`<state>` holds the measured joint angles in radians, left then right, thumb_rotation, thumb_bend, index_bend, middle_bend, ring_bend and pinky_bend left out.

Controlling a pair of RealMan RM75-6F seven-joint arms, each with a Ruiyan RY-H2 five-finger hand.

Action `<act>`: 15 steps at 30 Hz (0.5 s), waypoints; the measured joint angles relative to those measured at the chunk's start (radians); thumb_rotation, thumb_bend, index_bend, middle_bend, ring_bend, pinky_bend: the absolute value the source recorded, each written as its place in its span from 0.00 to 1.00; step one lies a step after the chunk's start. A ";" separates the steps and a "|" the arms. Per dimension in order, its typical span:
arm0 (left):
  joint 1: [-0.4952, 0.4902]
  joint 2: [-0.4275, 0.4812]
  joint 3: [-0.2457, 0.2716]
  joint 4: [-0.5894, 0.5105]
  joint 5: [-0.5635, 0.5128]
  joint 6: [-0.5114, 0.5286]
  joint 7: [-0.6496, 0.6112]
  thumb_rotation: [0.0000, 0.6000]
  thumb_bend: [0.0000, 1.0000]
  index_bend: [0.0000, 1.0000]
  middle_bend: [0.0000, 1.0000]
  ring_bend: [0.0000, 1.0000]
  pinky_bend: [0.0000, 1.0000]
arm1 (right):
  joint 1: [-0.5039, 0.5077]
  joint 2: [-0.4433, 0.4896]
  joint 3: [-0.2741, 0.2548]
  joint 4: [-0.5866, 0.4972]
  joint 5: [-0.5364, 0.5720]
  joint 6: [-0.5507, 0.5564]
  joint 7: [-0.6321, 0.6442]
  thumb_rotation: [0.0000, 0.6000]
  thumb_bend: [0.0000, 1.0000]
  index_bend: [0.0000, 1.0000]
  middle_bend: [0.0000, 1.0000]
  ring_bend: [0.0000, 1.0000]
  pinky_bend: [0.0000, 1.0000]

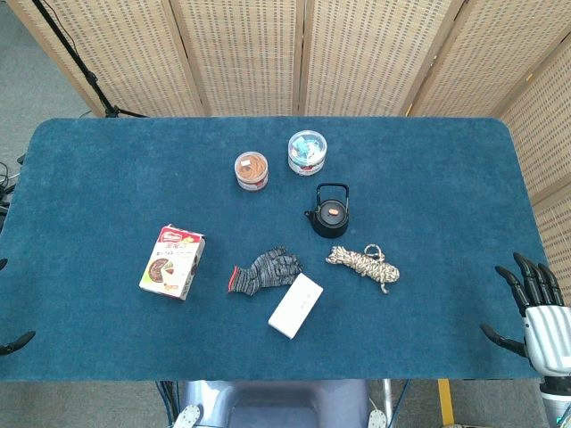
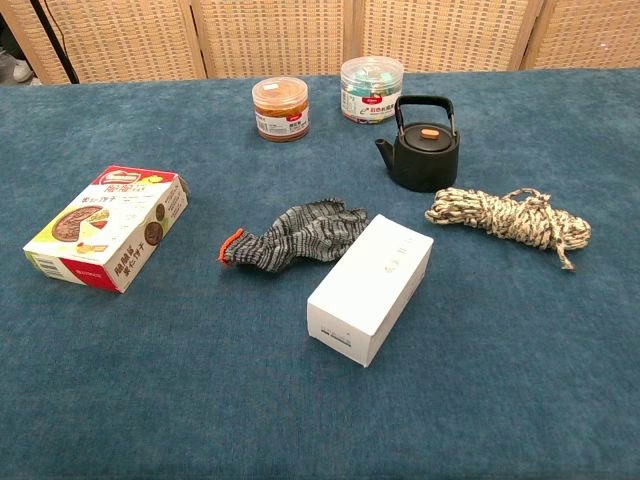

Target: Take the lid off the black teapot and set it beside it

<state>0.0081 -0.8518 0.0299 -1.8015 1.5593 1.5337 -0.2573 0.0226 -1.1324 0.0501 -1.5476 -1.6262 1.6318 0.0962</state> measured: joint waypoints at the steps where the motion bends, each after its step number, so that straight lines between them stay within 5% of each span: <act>1: -0.001 0.000 0.000 0.000 -0.001 -0.001 0.003 1.00 0.00 0.00 0.00 0.00 0.00 | 0.000 0.000 -0.001 0.000 -0.001 0.000 -0.001 1.00 0.00 0.15 0.00 0.00 0.00; 15: 0.009 -0.022 -0.007 -0.006 0.006 0.027 0.050 1.00 0.00 0.00 0.00 0.00 0.00 | 0.067 -0.006 0.004 -0.044 -0.029 -0.088 -0.046 1.00 0.00 0.16 0.00 0.00 0.00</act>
<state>0.0174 -0.8734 0.0229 -1.8073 1.5649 1.5610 -0.2077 0.0892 -1.1388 0.0537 -1.5914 -1.6552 1.5439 0.0498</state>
